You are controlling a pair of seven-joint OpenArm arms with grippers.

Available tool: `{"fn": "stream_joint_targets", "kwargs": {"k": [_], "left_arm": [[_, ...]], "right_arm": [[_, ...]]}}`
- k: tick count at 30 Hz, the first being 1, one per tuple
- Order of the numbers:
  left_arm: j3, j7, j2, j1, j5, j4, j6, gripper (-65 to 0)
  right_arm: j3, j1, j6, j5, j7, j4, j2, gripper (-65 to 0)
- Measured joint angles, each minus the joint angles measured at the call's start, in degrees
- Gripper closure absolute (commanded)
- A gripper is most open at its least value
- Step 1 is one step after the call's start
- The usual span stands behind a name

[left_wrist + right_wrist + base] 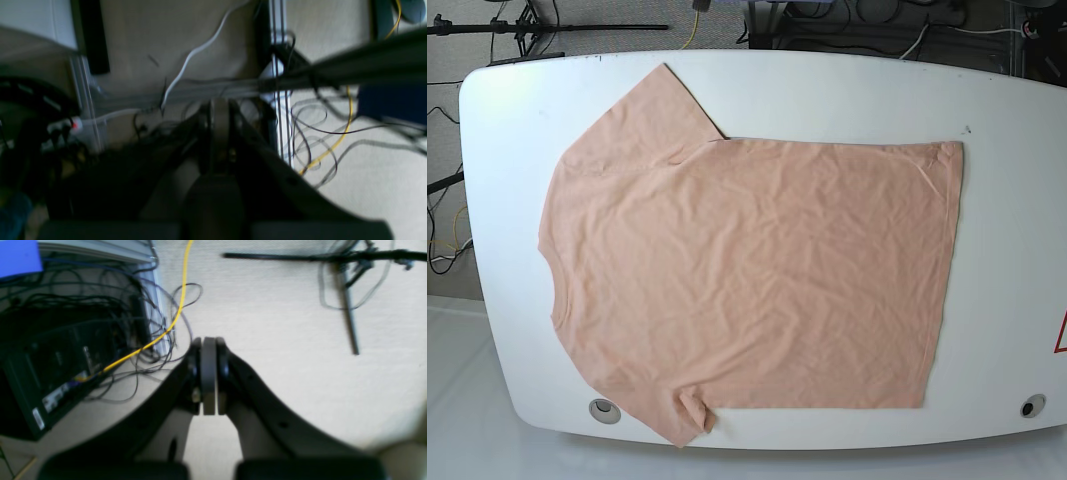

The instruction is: Fold the T-shirt properly

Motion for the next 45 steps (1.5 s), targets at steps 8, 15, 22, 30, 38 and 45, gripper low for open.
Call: {"fn": "stream_joint_targets", "kwargs": {"k": [8, 15, 22, 30, 38, 45], "left_arm": [[-5.01, 0.31, -0.2, 5.33, -0.92, 7.41, -0.46, 0.0], [-9.49, 1.68, -0.24, 6.67, -2.67, 14.12, -2.12, 0.0], [-13.25, 4.74, -0.26, 8.74, -4.04, 20.02, -3.87, 0.0], [-16.76, 6.03, -0.92, 9.55, -4.98, 29.0, -5.46, 0.0], [-16.06, 6.14, -3.34, 11.3, -6.14, 32.85, -6.23, 0.0], [-17.73, 8.13, -4.17, 10.14, -7.17, 35.06, -7.23, 0.0]], "right_arm": [[1.86, -6.14, 0.66, 2.97, -0.72, 9.55, 0.83, 0.0], [4.07, -8.26, 0.79, 3.17, -2.19, 17.16, 1.16, 0.0], [6.56, -9.86, 0.85, 4.76, -4.44, 23.8, 1.99, 0.0], [10.32, -11.26, 1.01, 9.53, -9.35, 32.26, 4.07, 0.0], [11.41, -12.2, 1.11, 10.01, -9.9, 41.07, 3.85, 0.0], [13.31, -11.89, 1.29, 9.09, -9.9, 47.63, 3.56, 0.0]]}}
